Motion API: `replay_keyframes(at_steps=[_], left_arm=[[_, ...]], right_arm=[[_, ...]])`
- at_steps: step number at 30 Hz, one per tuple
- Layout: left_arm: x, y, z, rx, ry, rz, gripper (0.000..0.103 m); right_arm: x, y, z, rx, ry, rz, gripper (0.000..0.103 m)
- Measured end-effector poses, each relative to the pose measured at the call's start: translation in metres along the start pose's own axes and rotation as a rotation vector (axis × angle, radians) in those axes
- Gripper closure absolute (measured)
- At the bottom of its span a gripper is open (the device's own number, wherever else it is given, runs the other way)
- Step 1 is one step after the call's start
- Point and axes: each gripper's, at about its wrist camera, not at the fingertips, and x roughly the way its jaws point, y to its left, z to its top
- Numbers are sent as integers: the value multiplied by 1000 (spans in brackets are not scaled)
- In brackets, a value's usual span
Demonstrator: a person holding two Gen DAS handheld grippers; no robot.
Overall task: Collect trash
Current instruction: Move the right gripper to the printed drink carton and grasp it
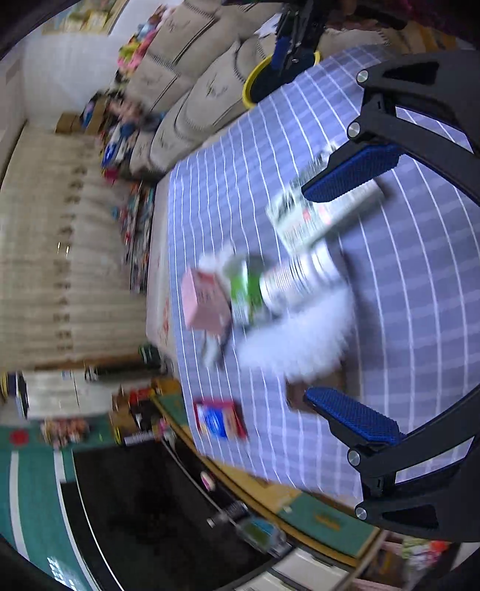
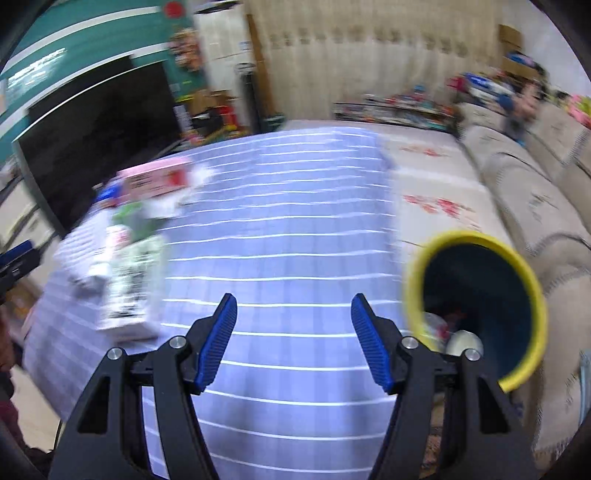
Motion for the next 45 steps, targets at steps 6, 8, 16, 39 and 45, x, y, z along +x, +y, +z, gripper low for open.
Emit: replay_keyframes(at_steps=[6, 8, 16, 39, 45], left_arm=[[-13, 38, -13, -68, -5, 43, 5], [-17, 41, -18, -83, -7, 43, 5], [-14, 31, -20, -76, 9, 35, 5], [6, 28, -30, -98, 53, 19, 5], [8, 25, -31, -90, 57, 20, 5]], right_arm=[[6, 80, -1, -100, -14, 167, 32], [14, 102, -3, -140, 6, 194, 29], [51, 139, -9, -204, 71, 147, 24], [109, 157, -2, -273, 153, 36, 24], [114, 155, 4, -289, 171, 41, 24]])
